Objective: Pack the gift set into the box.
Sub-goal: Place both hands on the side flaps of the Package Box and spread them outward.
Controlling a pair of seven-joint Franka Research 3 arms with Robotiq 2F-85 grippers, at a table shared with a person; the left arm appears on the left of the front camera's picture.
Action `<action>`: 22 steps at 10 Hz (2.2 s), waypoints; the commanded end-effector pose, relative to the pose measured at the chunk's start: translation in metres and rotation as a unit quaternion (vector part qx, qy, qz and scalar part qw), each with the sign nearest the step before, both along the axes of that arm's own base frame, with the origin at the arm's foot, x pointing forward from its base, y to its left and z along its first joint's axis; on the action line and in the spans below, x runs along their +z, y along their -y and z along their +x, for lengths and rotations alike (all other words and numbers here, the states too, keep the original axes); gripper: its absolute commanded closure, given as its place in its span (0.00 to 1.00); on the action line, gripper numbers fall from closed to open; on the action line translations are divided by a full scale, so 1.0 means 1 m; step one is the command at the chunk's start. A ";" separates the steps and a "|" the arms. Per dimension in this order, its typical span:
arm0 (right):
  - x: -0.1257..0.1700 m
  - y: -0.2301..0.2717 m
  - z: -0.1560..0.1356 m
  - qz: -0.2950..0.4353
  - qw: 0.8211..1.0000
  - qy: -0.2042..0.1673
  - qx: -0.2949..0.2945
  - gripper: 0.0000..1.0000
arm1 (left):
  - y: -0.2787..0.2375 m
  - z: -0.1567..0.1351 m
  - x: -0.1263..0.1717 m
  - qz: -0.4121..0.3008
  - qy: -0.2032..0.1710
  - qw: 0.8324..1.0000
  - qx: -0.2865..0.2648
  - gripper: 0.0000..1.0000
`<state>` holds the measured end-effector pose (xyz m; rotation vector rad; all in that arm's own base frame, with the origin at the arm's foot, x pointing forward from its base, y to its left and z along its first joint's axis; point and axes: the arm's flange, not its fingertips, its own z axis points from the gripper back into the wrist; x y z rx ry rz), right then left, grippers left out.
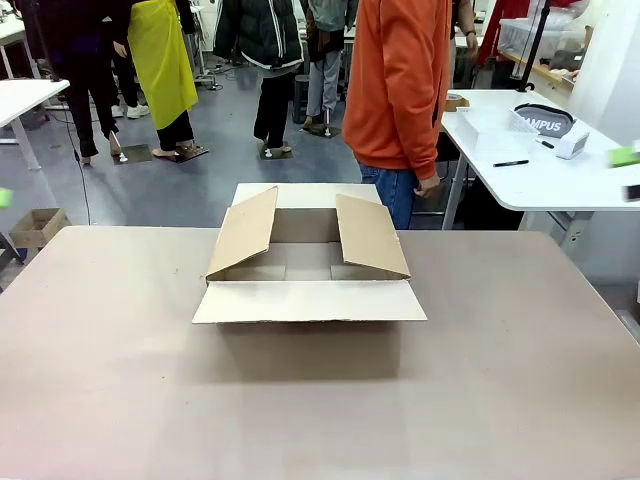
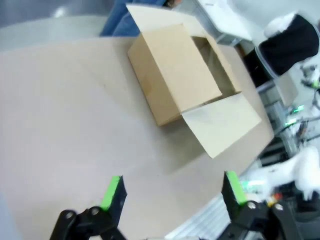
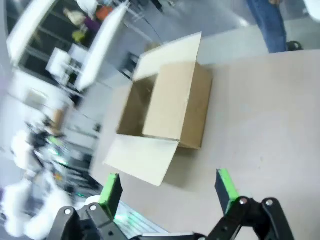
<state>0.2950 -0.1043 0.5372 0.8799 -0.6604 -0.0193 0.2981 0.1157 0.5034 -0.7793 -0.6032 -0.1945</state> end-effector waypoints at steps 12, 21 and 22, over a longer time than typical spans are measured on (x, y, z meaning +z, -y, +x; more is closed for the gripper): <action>-0.053 0.055 -0.008 0.079 0.996 -0.023 -0.042 0.00 | -0.057 -0.009 -0.067 -0.113 -0.067 0.987 0.098 0.00; -0.086 -0.303 0.035 -0.234 0.964 0.119 0.038 0.00 | 0.273 0.036 0.013 0.170 -0.058 0.980 -0.080 0.00; -0.085 -0.288 0.028 -0.240 0.965 0.093 0.046 0.00 | 0.273 0.036 0.013 0.170 -0.058 0.980 -0.080 0.00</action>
